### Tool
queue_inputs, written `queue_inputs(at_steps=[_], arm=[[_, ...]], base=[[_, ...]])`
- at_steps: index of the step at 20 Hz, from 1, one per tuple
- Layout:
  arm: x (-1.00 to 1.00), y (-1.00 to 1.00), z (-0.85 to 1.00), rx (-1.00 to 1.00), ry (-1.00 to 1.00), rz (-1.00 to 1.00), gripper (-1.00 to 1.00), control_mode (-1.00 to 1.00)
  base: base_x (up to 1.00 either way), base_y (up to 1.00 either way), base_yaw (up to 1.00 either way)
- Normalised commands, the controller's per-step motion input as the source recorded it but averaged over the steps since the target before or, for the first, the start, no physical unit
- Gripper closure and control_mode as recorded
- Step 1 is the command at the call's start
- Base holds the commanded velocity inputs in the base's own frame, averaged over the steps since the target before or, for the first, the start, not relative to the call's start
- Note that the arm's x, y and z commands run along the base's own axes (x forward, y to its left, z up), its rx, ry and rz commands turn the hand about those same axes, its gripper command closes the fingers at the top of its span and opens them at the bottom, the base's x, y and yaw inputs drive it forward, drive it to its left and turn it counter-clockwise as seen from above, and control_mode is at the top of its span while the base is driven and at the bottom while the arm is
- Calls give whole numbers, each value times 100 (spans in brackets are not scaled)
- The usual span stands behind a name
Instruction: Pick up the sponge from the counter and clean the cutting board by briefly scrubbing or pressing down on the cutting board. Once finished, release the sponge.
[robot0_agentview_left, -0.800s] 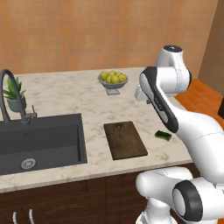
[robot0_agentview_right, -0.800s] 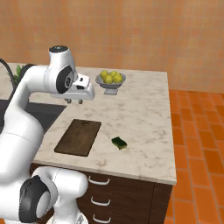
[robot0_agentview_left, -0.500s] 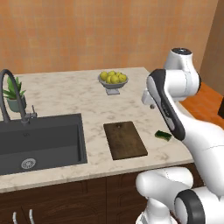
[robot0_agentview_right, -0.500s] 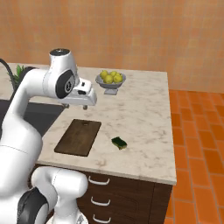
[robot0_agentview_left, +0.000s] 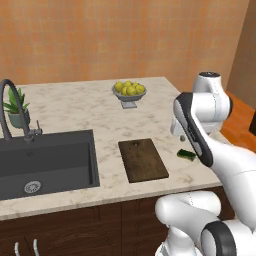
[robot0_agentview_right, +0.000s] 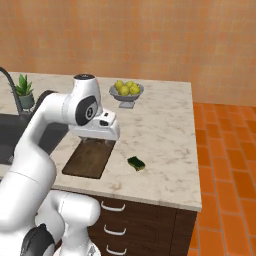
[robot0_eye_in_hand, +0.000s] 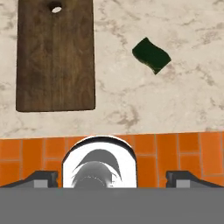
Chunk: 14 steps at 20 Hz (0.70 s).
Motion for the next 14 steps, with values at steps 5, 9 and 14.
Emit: queue_inputs(at_steps=[5, 9, 14], arm=[[36, -46, -24, 0, 15, 0, -100, -100], [56, -49, -11, 0, 6, 0, -100, -100], [56, -32, -9, 3, 0, 10, -100, -100]], base=[[0, 0, 0], [0, 0, 0], [0, 0, 0]])
